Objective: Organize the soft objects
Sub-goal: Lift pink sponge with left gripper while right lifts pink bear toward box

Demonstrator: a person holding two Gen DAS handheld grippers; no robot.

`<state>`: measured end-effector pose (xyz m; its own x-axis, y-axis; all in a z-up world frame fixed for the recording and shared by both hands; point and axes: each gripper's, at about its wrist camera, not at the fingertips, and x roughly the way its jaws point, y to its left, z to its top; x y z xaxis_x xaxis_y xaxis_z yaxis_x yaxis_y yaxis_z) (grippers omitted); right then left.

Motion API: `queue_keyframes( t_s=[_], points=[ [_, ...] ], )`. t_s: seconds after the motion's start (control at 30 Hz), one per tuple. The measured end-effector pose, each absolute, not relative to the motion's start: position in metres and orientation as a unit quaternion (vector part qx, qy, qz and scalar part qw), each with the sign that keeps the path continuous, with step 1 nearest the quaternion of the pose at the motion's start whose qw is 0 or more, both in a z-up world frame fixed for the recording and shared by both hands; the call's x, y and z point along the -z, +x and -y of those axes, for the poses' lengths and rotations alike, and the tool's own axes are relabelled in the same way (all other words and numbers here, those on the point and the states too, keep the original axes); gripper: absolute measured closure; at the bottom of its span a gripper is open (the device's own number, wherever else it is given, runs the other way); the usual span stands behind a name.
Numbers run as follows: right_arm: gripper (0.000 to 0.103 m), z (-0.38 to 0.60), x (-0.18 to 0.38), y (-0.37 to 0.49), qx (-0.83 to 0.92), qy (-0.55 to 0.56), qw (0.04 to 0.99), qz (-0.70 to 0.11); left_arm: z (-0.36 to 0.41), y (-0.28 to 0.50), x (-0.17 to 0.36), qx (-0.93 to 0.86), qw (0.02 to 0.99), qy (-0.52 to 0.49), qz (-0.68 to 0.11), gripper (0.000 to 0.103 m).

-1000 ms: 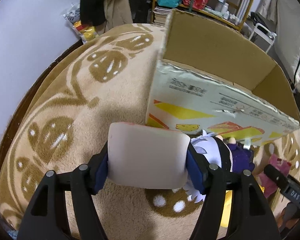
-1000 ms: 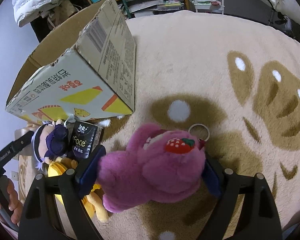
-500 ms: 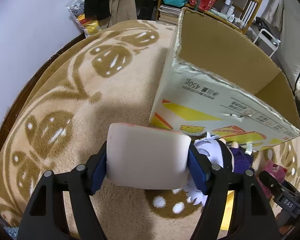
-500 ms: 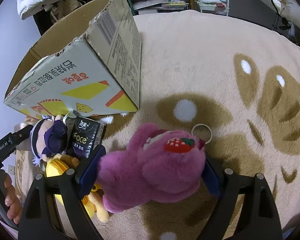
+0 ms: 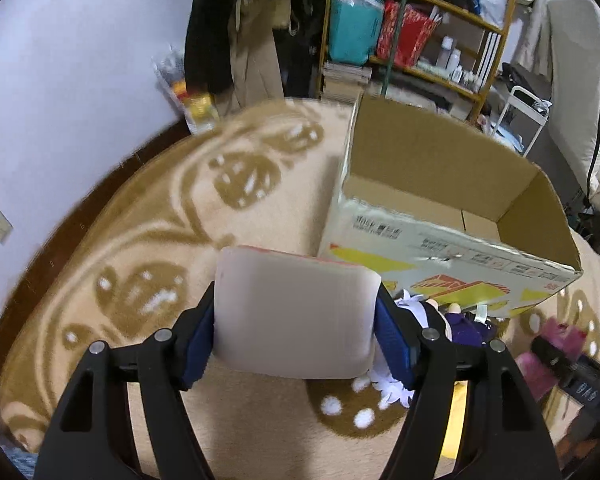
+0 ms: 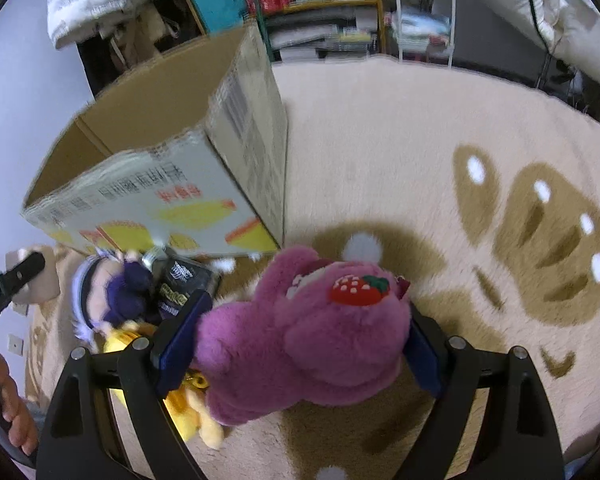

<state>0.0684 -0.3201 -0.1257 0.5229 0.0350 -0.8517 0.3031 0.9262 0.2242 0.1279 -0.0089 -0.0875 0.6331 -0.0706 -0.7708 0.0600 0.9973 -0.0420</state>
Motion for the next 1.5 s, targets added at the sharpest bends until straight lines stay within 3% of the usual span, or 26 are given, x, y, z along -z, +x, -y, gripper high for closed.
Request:
queue_keyframes(
  t_s=[0.67, 1.07, 1.5],
  points=[
    [0.011, 0.284, 0.011, 0.043, 0.02, 0.119, 0.959, -0.257, 0.025, 0.082, 0.017, 0.055, 0.957, 0.036, -0.284, 0.032],
    [0.011, 0.276, -0.003, 0.083, 0.012, 0.067, 0.974, -0.214, 0.047, 0.103, 0.003, 0.063, 0.968, 0.059, -0.236, 0.032],
    [0.01, 0.276, 0.014, 0.105, 0.019, 0.044, 0.974, -0.221, 0.07, 0.127, 0.014, 0.067, 0.969, 0.086, -0.221, 0.031]
  ],
)
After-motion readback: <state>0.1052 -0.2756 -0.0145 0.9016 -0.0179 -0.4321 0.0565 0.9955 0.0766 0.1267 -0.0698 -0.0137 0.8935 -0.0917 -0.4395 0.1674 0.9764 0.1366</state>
